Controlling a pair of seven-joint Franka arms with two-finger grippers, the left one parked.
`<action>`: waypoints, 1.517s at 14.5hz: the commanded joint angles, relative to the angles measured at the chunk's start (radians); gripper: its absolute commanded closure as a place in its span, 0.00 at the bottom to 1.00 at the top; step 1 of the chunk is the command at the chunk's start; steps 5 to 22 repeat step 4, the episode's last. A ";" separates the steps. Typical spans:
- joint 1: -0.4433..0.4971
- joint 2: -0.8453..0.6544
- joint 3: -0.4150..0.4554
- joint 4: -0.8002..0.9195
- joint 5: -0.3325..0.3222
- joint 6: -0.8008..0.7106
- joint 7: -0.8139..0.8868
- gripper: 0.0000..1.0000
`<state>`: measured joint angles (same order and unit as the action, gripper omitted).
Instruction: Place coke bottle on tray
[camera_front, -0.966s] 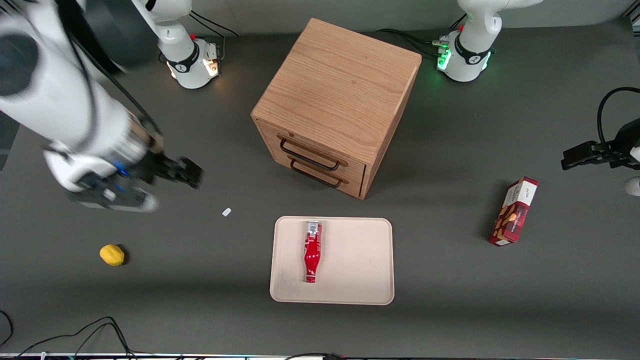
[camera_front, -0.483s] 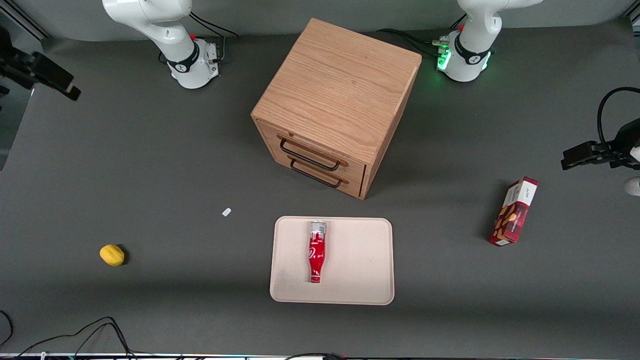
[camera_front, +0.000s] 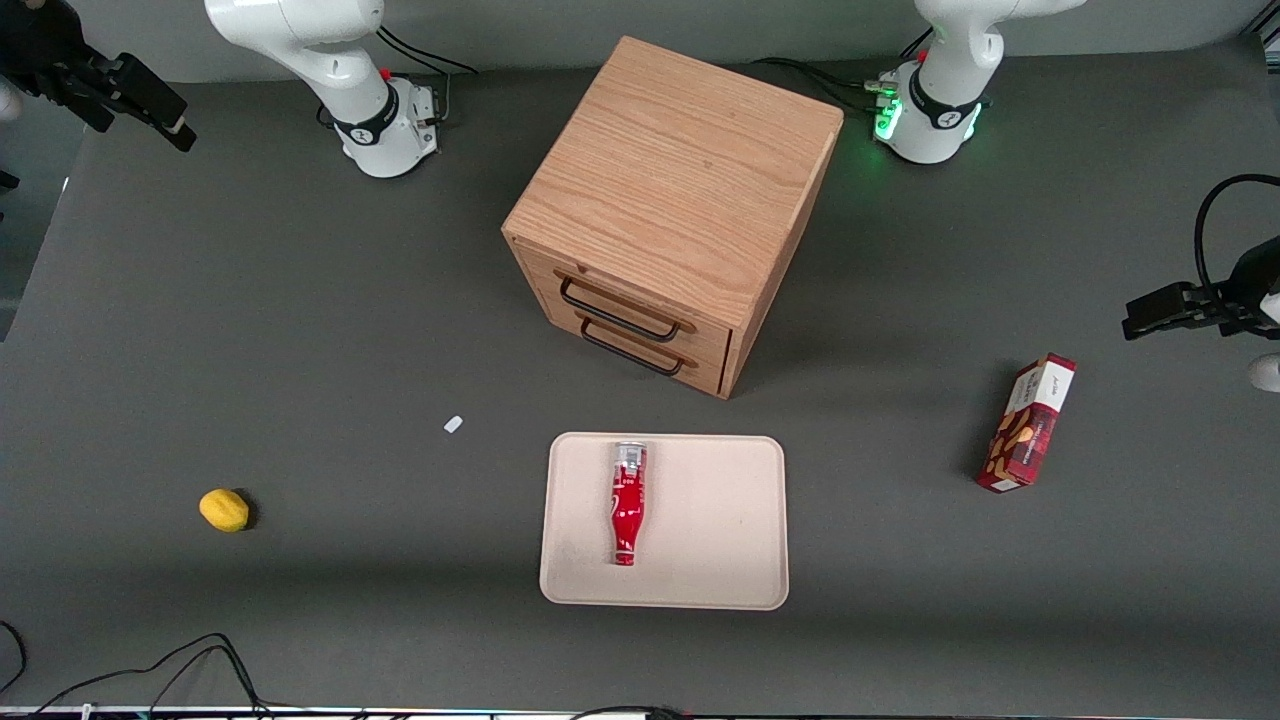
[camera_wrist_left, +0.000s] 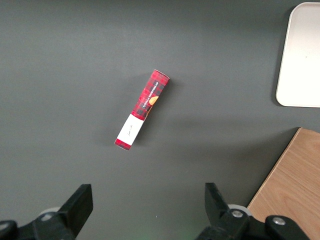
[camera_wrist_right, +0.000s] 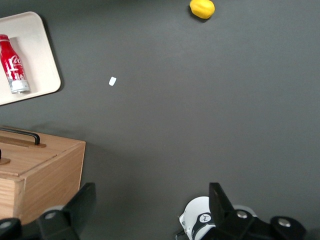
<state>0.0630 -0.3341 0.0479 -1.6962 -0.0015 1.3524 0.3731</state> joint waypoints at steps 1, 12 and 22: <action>0.005 0.015 -0.010 0.006 0.025 0.019 -0.046 0.00; 0.003 0.059 -0.017 0.044 0.023 0.017 -0.037 0.00; 0.003 0.059 -0.017 0.044 0.023 0.017 -0.037 0.00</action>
